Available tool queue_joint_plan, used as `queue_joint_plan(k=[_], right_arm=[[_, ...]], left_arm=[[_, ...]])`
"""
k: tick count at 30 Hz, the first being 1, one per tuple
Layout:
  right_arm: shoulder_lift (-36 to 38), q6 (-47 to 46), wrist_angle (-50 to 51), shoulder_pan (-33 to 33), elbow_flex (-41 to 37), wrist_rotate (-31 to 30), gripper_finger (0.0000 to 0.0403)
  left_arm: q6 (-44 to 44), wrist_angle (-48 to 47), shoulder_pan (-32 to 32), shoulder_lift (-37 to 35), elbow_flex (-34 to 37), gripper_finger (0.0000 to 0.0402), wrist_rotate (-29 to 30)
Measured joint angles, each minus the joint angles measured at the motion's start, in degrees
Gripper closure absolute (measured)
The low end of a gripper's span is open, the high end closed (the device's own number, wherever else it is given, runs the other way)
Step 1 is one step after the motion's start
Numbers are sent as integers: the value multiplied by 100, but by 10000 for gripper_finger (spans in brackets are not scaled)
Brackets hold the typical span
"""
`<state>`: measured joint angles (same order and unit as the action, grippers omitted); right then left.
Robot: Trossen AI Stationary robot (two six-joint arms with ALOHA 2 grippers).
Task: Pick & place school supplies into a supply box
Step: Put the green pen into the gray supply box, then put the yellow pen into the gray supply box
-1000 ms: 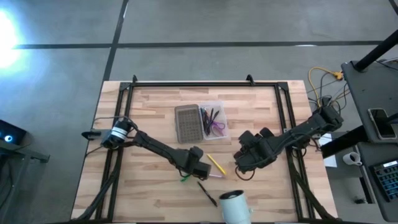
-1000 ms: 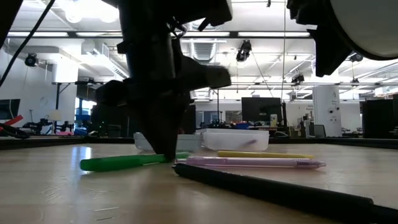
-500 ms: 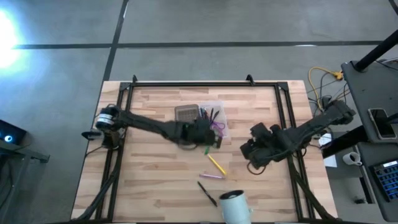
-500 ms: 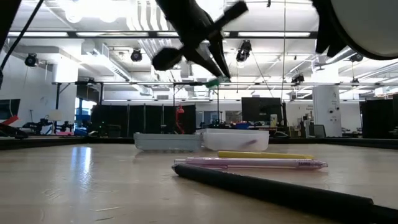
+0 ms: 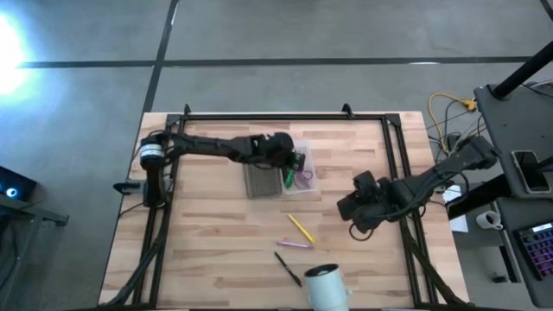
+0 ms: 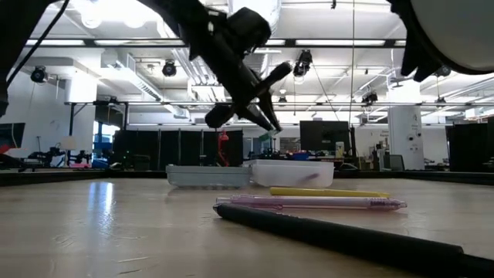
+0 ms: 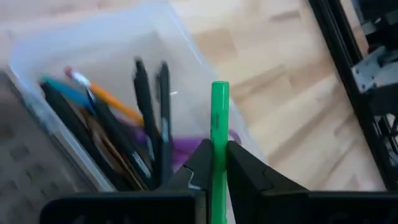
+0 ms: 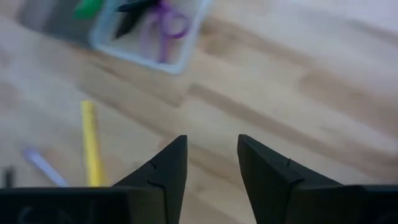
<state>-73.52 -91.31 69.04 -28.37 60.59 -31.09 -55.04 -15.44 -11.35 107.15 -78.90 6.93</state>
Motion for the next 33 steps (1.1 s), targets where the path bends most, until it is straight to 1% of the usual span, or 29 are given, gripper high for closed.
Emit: queue_joint_plan(k=[2, 4, 7, 9, 10, 13, 17, 21, 23, 27, 30, 33], right_arm=[[-57, 207, -576, 20, -115, 46, 274], [-117, 662, -1217, 143, -210, 258, 276], [-256, 1524, -2068, 507, -339, 1072, 274], [-404, 1864, -2279, 759, -369, 1636, 270], [-492, 1908, -2256, 861, -371, 1766, 268], [-687, 1786, -2164, 1105, -358, 1845, 258], [-810, 1595, -2140, 1335, -327, 1856, 246], [-836, 1502, -2217, 1380, -327, 1872, 239], [-834, 1790, -2361, 1372, -327, 1875, 237], [-834, 2712, -2769, 1324, -327, 2004, 236], [-909, 3229, -3071, 1324, -327, 2101, 236], [-1174, 3469, -3433, 1305, -326, 2190, 236]], left_arm=[[119, 431, -169, 0, 171, 390, -164], [142, 898, -287, 0, 375, 387, -246], [282, 1338, -390, 0, 577, 378, -294], [403, 1442, -409, -4, 685, 368, -425], [431, 1435, -414, 7, 742, 362, -518], [508, 1402, -404, 27, 927, 339, -658], [505, 1649, -394, 0, 1144, 312, -723], [742, 1626, -396, -240, 1190, 300, -909], [1092, 1593, -378, -474, 1190, 299, -948], [1568, 1366, -234, -1081, 1282, 299, -919], [1614, 1227, -62, -1654, 1527, 299, -702], [1618, 1242, 246, -2257, 1967, 301, -316]])
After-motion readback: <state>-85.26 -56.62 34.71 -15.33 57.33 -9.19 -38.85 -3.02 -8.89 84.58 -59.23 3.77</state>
